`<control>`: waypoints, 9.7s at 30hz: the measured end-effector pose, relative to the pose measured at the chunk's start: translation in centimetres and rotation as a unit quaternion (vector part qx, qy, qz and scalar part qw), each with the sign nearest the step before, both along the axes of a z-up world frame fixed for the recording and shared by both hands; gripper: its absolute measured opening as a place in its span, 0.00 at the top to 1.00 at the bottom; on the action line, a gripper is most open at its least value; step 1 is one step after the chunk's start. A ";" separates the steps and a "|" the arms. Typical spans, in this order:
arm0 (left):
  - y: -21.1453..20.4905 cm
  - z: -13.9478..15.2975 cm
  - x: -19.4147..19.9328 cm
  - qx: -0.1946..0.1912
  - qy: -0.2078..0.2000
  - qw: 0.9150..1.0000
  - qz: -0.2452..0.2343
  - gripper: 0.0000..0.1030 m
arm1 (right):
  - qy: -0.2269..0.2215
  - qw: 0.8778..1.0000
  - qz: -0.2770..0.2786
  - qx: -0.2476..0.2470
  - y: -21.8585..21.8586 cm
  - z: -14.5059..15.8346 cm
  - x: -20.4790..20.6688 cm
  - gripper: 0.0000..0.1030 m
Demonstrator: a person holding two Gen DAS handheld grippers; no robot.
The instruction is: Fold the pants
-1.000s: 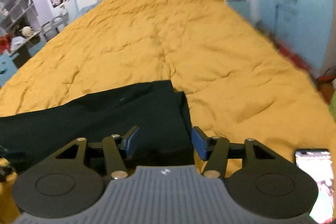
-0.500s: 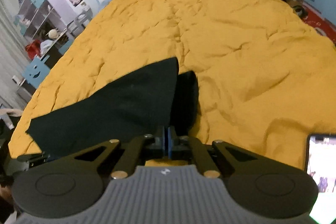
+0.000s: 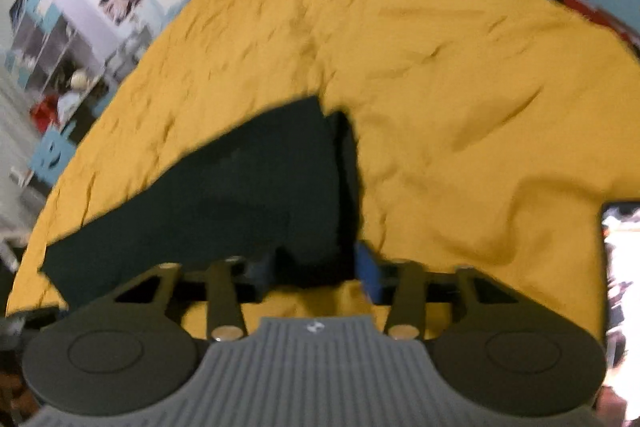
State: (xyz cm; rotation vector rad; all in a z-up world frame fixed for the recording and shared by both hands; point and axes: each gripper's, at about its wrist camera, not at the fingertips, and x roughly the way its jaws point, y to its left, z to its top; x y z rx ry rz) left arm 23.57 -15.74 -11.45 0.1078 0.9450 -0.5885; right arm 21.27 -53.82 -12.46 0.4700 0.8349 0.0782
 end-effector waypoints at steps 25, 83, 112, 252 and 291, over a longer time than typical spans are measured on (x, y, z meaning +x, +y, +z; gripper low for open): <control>-1.4 -0.8 -1.2 0.036 -0.012 0.999 0.016 0.33 | -0.068 0.989 0.045 -0.125 7.5 4.6 1.7 0.92; 51.4 -8.7 10.3 -0.440 -0.029 0.690 0.574 0.36 | -0.144 0.945 0.206 -0.209 50.6 -5.7 8.7 0.66; 36.8 5.1 11.0 -0.303 -0.219 0.852 0.367 0.94 | -0.146 0.975 0.143 -0.087 44.2 -1.9 6.4 0.56; -1.8 2.4 1.9 -0.044 -0.061 0.987 0.139 0.32 | -0.081 0.942 -0.307 0.114 6.1 -0.9 -7.1 0.56; 11.0 0.7 0.8 -0.242 0.022 0.938 0.246 0.31 | -0.269 0.929 0.087 -0.241 29.5 7.5 -0.3 0.90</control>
